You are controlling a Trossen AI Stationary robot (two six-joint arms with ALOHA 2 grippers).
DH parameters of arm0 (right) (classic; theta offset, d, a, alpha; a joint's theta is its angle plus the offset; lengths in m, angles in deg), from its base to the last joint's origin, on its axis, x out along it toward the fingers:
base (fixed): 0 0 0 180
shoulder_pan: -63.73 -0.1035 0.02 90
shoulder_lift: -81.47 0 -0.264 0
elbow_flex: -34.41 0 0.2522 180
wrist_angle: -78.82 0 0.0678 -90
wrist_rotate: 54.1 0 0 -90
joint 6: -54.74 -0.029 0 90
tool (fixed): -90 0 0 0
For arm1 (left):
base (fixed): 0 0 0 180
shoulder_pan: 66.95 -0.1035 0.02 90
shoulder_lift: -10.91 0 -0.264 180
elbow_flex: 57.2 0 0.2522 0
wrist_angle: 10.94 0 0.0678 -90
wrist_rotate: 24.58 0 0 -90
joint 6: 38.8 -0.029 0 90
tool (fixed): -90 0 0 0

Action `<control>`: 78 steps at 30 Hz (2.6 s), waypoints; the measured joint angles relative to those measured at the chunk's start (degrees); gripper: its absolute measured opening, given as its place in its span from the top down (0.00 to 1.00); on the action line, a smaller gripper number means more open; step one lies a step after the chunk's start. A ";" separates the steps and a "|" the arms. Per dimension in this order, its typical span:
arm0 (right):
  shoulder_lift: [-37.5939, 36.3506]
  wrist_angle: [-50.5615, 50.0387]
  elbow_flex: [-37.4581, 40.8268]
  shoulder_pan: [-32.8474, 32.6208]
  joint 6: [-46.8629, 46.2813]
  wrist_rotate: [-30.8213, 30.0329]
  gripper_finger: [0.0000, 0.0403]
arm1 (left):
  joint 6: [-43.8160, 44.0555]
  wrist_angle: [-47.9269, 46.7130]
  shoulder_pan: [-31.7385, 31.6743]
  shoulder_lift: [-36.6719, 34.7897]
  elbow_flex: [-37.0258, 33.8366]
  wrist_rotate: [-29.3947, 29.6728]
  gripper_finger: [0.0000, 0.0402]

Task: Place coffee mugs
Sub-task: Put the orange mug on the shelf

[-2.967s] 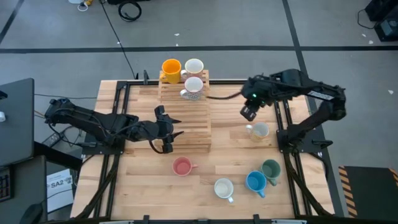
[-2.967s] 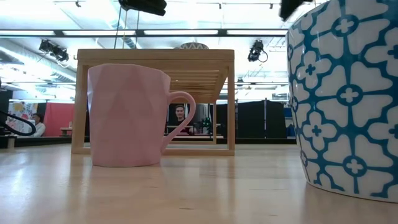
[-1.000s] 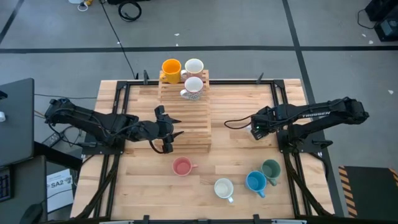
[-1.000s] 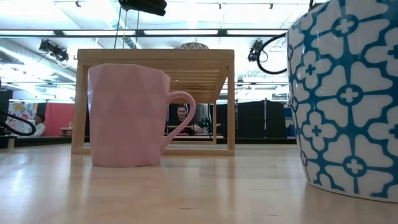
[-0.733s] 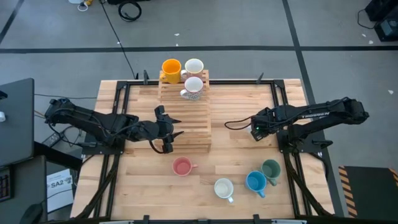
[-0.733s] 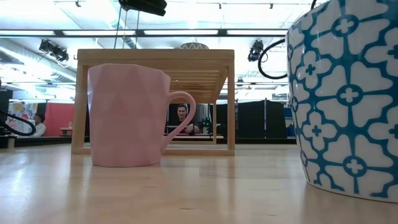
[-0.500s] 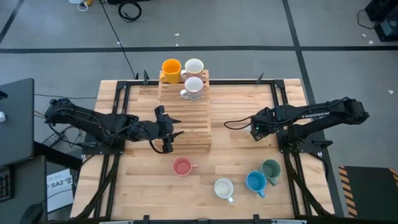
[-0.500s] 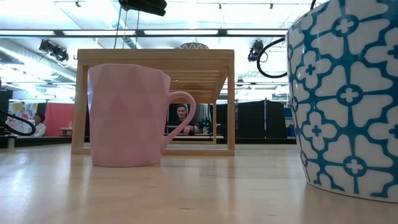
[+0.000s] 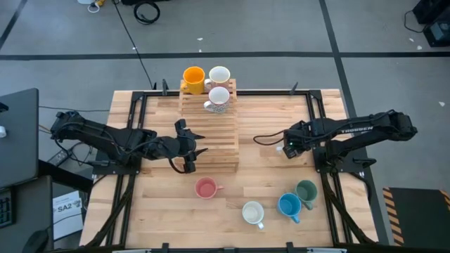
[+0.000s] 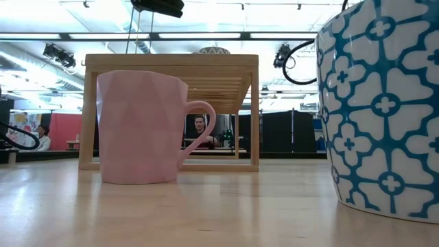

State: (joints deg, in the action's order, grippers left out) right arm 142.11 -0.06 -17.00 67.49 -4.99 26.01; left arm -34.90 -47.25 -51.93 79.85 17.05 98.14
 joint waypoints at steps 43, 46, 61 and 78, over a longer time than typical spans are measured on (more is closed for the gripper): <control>13.22 13.06 -38.46 4.57 30.41 3.28 0.91 | -4.62 25.21 -5.85 5.18 -0.04 -9.07 0.49; 16.39 13.18 -41.95 4.57 31.96 4.00 0.91 | -4.61 26.77 -6.36 6.29 -0.03 -9.06 0.49; 27.78 12.74 -52.12 4.53 35.95 7.01 0.91 | -4.65 30.49 -8.50 7.96 -0.04 -9.03 0.49; 29.03 13.32 -52.39 4.53 35.94 7.01 0.91 | -4.56 26.88 -8.44 8.04 -0.04 -9.06 0.49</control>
State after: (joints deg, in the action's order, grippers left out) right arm 171.14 13.26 -69.39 72.02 30.94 33.02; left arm -39.46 -20.38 -60.36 87.90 17.00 89.08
